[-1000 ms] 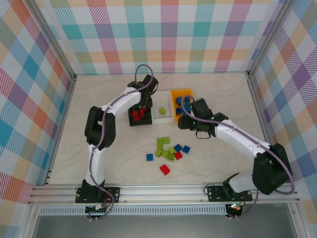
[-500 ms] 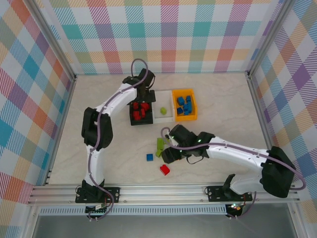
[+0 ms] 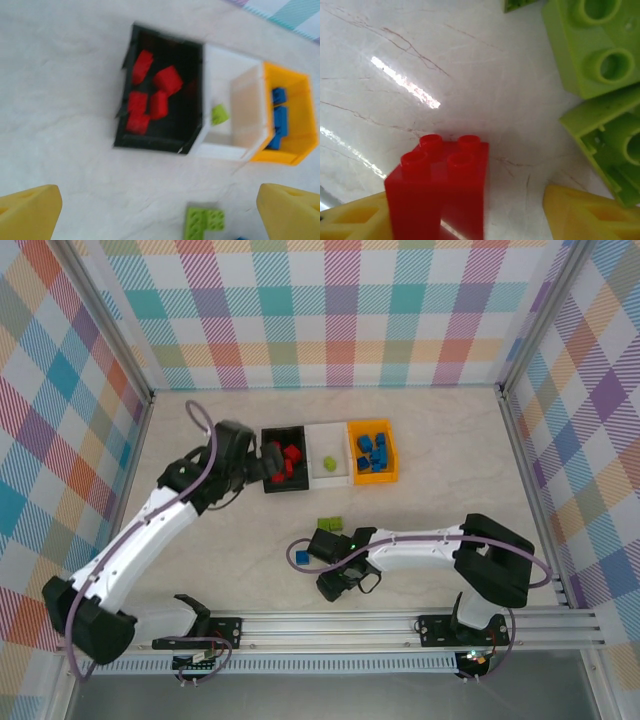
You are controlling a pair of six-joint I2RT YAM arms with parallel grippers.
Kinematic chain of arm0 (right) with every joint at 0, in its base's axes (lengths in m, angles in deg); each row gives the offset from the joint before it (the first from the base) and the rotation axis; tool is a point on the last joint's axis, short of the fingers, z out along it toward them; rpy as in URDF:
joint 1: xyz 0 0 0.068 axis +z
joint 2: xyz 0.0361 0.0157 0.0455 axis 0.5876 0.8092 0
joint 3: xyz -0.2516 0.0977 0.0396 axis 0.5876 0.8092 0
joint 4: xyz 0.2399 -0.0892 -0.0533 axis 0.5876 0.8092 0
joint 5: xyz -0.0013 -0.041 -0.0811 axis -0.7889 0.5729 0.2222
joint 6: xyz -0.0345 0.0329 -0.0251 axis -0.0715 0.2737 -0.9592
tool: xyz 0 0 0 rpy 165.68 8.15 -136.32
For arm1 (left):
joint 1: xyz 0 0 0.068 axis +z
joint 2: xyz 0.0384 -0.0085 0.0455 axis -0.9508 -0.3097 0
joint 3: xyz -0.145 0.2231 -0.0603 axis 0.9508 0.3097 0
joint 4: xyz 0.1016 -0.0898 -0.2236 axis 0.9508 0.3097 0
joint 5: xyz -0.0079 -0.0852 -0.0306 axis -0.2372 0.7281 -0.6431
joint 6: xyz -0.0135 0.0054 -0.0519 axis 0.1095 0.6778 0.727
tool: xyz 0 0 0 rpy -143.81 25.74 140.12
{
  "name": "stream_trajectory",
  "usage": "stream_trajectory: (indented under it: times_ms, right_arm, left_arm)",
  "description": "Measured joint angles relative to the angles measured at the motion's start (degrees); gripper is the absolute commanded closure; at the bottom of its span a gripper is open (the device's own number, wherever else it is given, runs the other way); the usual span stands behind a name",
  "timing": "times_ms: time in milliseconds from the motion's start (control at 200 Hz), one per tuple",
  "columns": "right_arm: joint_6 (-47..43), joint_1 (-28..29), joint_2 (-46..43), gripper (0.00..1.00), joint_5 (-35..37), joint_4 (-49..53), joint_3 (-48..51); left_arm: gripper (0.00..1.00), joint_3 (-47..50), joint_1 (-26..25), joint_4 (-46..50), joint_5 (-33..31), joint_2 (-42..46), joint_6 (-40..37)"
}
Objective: Sort the legos into containers by color
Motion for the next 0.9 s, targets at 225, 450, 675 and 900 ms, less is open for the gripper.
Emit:
stream_trajectory:
  times_ms: [225, 450, 675, 900]
  right_arm:
    - [-0.46, -0.35, 0.20, 0.72, 1.29, -0.61, -1.29]
    - [-2.97, -7.23, -2.58, 0.74, -0.11, -2.08, -10.32]
    - [-6.03, -19.06, 9.75, 0.72, -3.23, -3.15, -37.44]
    - [-5.77, -24.24, 31.23, 0.63, -5.73, -0.02, -60.24]
  left_arm:
    - [0.00, 14.71, 0.00, 2.97, -1.66, 12.13, 4.46]
    - [0.00, 20.90, 0.00, 4.28, -2.34, 17.35, 7.32]
    - [0.00, 24.57, 0.00, 4.31, -1.09, 19.19, 8.52]
    - [0.00, 26.91, -0.13, 2.23, 3.54, 17.57, 8.50]
